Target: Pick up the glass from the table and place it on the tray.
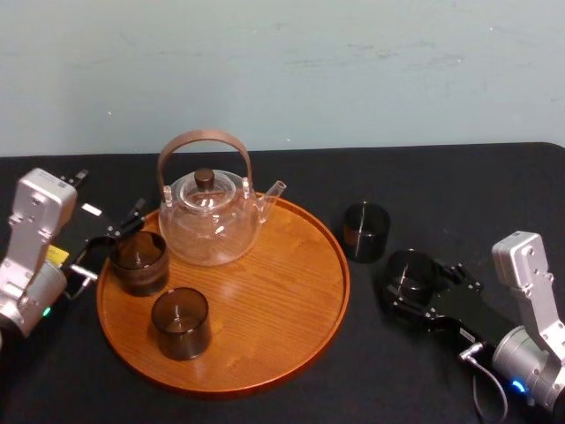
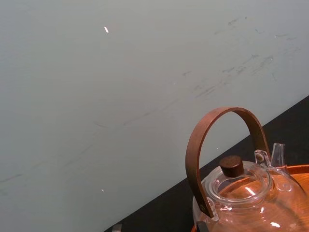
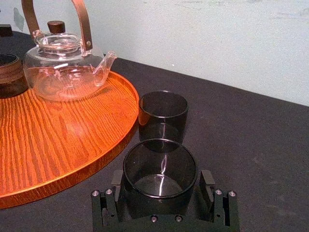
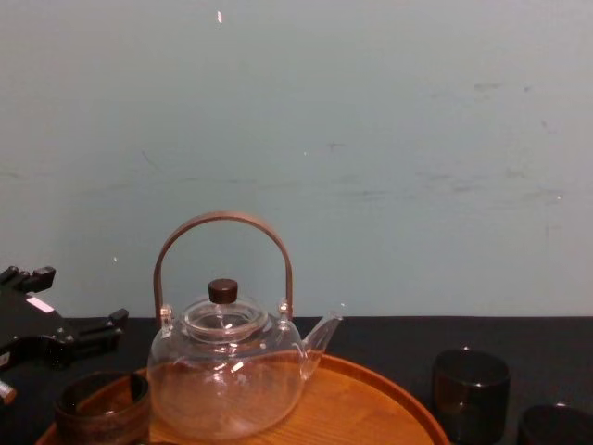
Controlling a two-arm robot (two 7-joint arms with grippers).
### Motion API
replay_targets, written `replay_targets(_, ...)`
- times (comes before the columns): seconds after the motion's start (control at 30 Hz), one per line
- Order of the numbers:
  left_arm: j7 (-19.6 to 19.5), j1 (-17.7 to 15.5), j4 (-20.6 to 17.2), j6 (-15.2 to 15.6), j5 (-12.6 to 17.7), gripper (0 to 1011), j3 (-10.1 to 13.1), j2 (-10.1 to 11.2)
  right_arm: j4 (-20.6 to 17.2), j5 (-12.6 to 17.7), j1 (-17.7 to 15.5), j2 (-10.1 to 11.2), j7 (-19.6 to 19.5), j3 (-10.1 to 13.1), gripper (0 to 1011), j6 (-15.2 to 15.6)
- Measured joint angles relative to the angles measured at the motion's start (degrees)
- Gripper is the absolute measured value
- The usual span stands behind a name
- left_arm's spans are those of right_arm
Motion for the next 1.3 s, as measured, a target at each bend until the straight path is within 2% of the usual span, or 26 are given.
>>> replay_targets(0.4,0.0,0.0,0.0,0.0,0.0,1001,0.0,0.0,3.7,-0.6,3.3,-1.6,2.5,-0.3,1002,0.2)
replay_targets(0.77,0.0,0.0,0.0,0.0,0.0,1001,0.0,0.0,7.7,-0.6,6.5,-2.6,4.8,-1.5,1002,-0.7)
replay_targets(1.07,0.0,0.0,0.0,0.0,0.0,1001,0.0,0.0,7.8,-0.6,6.6,-2.6,4.9,-1.6,1003,-0.8)
replay_targets(1.3,0.0,0.0,0.0,0.0,0.0,1001,0.0,0.0,7.7,-0.5,6.5,-2.6,4.8,-1.5,904,-0.7)
